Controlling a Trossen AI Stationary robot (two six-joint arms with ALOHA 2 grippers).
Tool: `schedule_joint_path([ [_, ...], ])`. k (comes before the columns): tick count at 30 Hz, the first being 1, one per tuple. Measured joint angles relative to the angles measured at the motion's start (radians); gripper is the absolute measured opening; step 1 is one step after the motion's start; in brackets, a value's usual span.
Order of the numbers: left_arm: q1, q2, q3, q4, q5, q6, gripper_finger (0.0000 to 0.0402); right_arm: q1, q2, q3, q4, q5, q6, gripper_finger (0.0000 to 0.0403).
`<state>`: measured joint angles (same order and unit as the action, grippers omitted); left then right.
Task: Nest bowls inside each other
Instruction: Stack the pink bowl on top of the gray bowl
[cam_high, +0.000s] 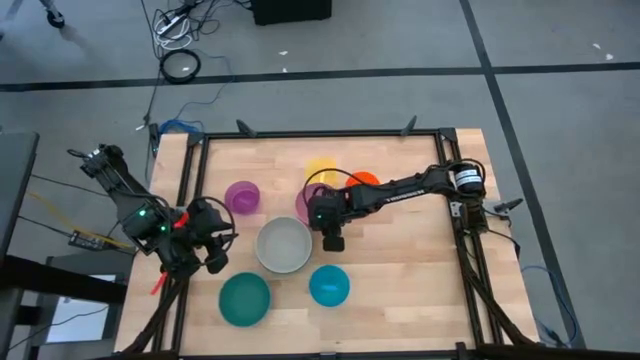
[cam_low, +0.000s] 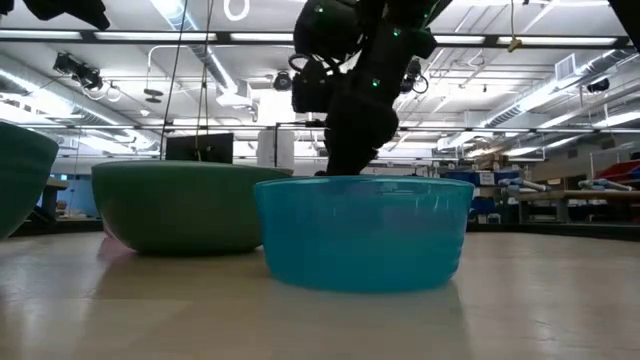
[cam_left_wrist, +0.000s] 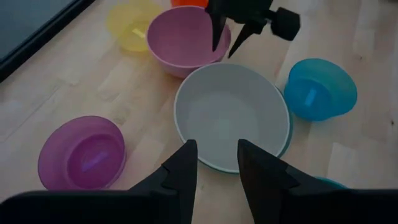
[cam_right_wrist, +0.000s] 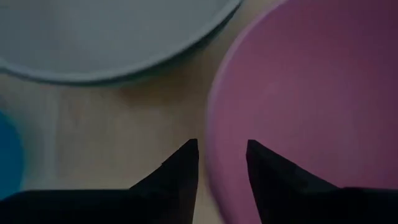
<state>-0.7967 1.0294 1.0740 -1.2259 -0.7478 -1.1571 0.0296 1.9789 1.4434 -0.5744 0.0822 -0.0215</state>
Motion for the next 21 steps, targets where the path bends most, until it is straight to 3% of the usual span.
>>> schedule_joint_path([
  [3,0.000,0.000,0.000,0.000,-0.002,0.000,0.0124,-0.010,0.000,-0.012,0.010,0.004,-0.011,0.0097],
  [8,0.000,0.000,0.000,0.000,-0.003,0.000,0.0124,-0.009,-0.005,-0.013,-0.009,0.004,-0.059,0.0011],
  [14,0.000,0.000,0.001,0.000,-0.003,0.000,0.0124,0.032,-0.008,0.045,-0.102,0.043,-0.062,0.0002],
  [21,0.000,0.000,0.001,-0.002,-0.006,0.000,0.0124,0.135,-0.009,0.250,-0.269,0.156,-0.068,0.0001],
])
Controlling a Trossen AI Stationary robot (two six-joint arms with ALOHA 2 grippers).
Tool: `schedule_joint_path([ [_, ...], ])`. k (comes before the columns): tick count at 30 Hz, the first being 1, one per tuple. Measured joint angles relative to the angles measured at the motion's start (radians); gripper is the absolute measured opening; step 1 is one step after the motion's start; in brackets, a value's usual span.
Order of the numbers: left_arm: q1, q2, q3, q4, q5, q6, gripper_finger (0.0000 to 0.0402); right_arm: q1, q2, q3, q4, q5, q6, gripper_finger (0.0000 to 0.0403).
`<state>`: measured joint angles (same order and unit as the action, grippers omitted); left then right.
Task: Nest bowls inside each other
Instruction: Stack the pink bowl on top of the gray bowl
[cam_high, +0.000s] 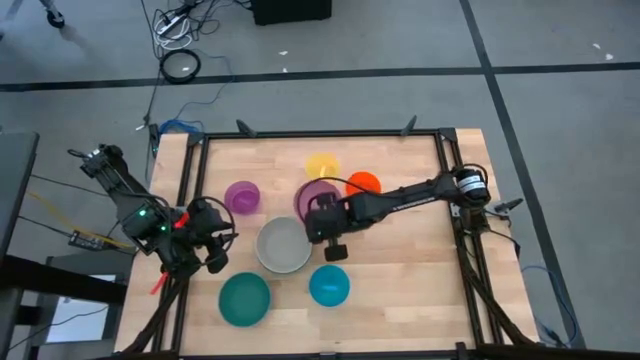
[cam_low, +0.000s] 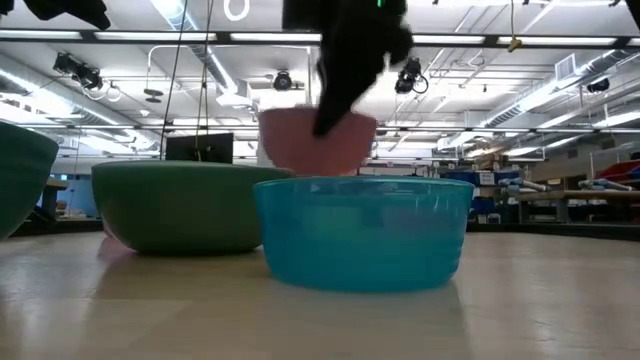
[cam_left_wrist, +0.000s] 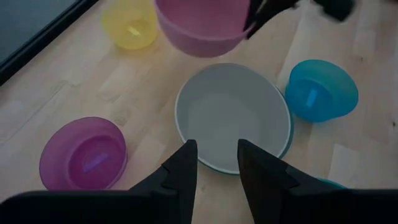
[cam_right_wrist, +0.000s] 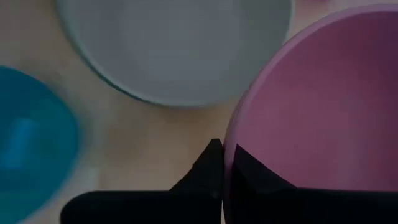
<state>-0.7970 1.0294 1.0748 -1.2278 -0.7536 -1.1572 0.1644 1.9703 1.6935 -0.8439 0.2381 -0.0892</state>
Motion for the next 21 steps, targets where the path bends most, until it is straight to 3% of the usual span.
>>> schedule_joint_path([
  [6,0.000,0.000,0.000,0.000,0.001,0.000,0.0124,0.076,-0.003,0.131,0.044,-0.046,0.016,0.0001],
  [16,-0.004,0.000,0.000,0.003,0.002,0.000,0.0124,0.109,0.009,0.080,0.314,-0.109,0.050,0.0000],
  [21,-0.004,0.000,0.000,0.003,0.004,0.000,0.0124,0.109,0.009,0.054,0.362,-0.111,0.063,0.0000],
])
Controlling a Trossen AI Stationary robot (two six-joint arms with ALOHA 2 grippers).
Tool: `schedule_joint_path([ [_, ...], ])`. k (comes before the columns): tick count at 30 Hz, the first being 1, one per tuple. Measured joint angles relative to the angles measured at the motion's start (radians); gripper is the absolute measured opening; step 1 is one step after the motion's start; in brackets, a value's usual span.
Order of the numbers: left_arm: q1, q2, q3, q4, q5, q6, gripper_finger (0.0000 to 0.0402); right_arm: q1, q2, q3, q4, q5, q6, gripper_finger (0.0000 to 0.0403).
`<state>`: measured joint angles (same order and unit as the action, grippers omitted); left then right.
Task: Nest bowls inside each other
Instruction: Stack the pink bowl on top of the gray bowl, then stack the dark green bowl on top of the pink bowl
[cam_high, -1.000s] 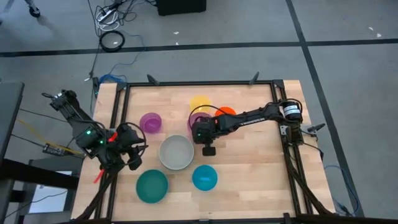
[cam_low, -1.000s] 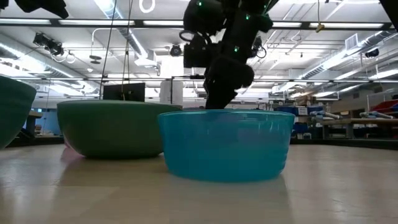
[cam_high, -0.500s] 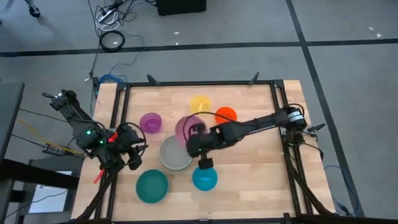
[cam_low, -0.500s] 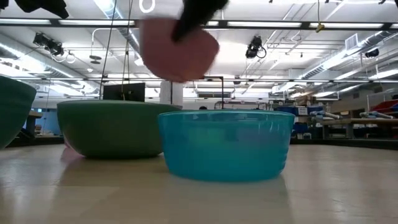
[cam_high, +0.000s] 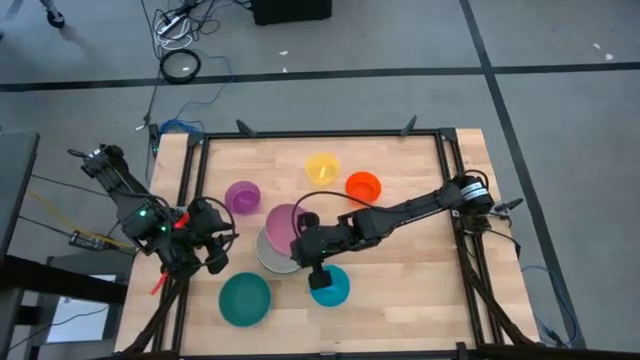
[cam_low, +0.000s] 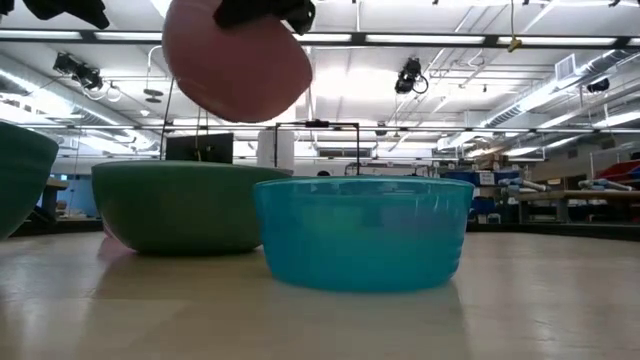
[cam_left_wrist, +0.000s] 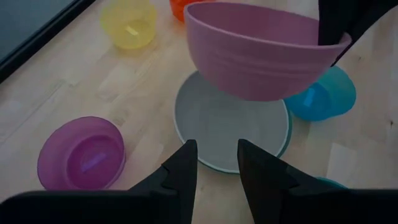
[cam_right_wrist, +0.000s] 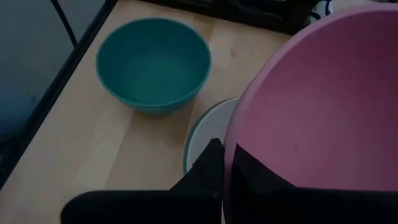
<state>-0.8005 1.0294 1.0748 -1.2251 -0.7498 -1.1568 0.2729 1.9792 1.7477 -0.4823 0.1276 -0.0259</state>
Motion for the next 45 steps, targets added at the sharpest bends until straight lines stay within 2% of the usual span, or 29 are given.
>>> schedule_joint_path([
  [4,0.000,0.000,0.000,0.000,0.000,0.000,0.0124,0.000,0.002,-0.029,0.035,-0.001,0.026,0.0006],
  [17,0.000,0.000,0.000,0.000,0.000,0.000,0.0124,-0.001,0.002,-0.037,0.041,-0.027,0.070,0.0069],
  [45,0.000,0.000,0.000,0.000,-0.002,-0.003,0.0124,-0.019,0.034,-0.037,0.069,-0.071,0.097,0.0125],
])
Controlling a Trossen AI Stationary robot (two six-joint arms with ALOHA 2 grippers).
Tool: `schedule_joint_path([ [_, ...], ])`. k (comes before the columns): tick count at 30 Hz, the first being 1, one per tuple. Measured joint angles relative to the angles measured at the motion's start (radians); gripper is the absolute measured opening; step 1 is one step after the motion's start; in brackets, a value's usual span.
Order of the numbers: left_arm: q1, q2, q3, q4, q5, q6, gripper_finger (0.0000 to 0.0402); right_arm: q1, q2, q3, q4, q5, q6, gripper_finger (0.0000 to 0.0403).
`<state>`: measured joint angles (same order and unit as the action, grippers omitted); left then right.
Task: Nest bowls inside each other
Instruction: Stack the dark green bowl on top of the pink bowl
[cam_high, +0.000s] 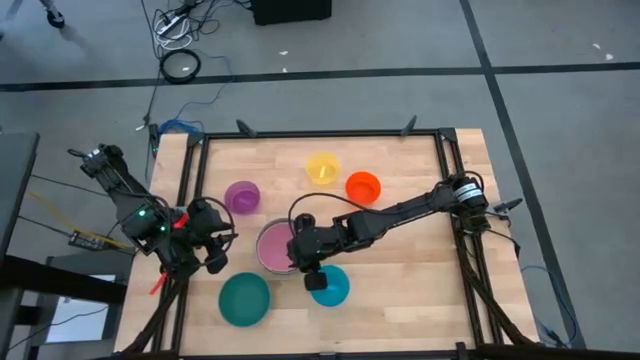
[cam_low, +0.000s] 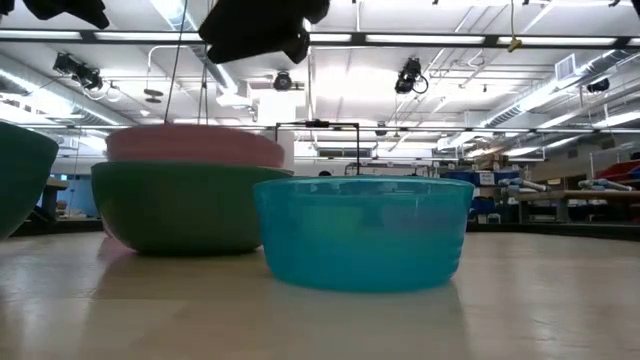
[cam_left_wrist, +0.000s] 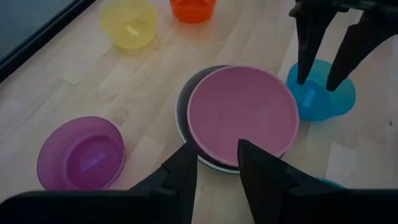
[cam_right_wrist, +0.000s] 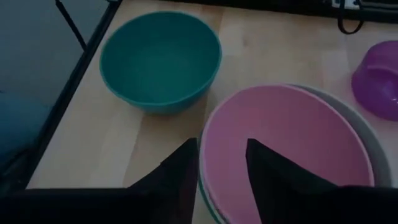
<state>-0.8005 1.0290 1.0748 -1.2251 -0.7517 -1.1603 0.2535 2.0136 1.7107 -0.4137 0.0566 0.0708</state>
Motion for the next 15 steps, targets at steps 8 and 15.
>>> schedule_joint_path([
  [8,-0.003,0.025,0.000,0.008,0.196,-0.078,0.0124,0.001,-0.016,0.000,-0.098,0.162,-0.001,0.0123],
  [15,-0.045,0.179,0.001,0.012,0.425,-0.177,0.0124,0.025,-0.074,0.000,-0.393,0.317,0.067,0.0123],
])
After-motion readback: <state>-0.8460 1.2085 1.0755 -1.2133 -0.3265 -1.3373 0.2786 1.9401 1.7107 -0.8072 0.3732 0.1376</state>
